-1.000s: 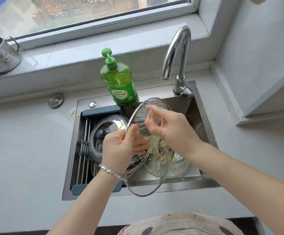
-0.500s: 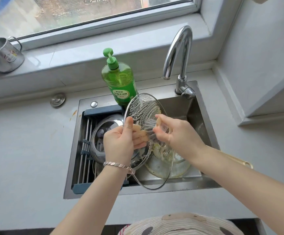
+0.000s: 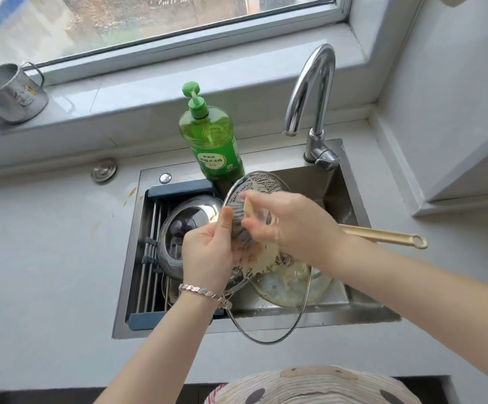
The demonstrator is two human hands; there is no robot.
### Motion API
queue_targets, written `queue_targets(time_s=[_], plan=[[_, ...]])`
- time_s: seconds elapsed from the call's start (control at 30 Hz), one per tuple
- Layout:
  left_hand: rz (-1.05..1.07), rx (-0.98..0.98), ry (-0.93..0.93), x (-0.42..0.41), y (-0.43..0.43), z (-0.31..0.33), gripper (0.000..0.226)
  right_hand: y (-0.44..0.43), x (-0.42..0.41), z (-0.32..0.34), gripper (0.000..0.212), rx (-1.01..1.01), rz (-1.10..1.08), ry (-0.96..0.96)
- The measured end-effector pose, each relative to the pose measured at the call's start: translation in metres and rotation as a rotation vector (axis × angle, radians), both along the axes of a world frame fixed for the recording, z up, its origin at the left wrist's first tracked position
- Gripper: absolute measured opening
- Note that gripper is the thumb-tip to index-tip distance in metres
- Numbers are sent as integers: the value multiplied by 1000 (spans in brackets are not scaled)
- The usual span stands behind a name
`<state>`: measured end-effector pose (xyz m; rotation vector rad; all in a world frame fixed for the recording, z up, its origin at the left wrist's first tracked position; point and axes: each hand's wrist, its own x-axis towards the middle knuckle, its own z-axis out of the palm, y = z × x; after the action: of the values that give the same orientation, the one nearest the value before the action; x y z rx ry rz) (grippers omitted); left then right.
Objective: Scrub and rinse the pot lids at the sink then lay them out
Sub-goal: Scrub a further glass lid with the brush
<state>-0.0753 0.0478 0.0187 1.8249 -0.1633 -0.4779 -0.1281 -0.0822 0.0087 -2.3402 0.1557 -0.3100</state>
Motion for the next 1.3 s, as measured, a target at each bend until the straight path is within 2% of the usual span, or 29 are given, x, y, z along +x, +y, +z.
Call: queue_targets(time_s=[0.07,0.1,0.2,0.27,0.33,0.43,0.47,0.5,0.57,0.6,0.63,0.73,0.77,0.8,0.9,0.93,1.03,1.07,1.13,1.2,1.3], plan=[[-9,34,-41,-3,-1,0,44,-23,12,1,23,68,-94,18],[5,45,-51,-4,-2,0,45,-25,13,0,18,43,-116,4],[110,29,51,3,-4,0,46,10,-5,-9,37,-153,8,-138],[152,45,82,6,-1,-2,44,35,-27,-16,44,-224,159,-142],[184,46,97,7,-2,-3,39,28,-24,-22,44,-286,130,-117],[263,102,79,8,-3,-4,41,3,-11,-21,48,-137,-107,74],[285,129,67,9,-4,-4,43,7,-13,-22,49,-118,-133,42],[304,154,58,10,-3,-6,45,15,-16,-20,50,-149,-100,-28],[320,188,42,11,-1,-8,47,37,-30,-26,50,-168,90,-12],[324,199,40,11,0,-10,47,42,-36,-29,48,-184,120,-36],[335,200,52,10,1,-10,45,39,-36,-30,47,-169,116,-15],[390,156,64,12,0,-10,40,9,-25,-29,38,-41,-137,104],[404,149,55,14,-1,-10,40,9,-26,-32,38,-46,-151,69],[412,148,34,16,-1,-10,39,14,-28,-27,39,-52,-133,40],[431,165,-18,21,1,-8,40,37,-40,-31,45,-132,105,32],[445,161,-22,23,3,-6,43,33,-41,-34,46,-119,103,64],[502,155,7,24,2,-1,48,6,-37,-41,43,24,-164,171],[515,152,6,24,0,0,49,8,-39,-42,48,38,-168,146],[513,132,-4,23,-3,-2,48,26,-38,-37,57,-68,-29,76],[482,141,-10,17,-5,-3,45,39,-34,-31,55,-127,45,18],[432,141,21,8,-9,-5,49,15,-7,-16,43,-21,-112,92]])
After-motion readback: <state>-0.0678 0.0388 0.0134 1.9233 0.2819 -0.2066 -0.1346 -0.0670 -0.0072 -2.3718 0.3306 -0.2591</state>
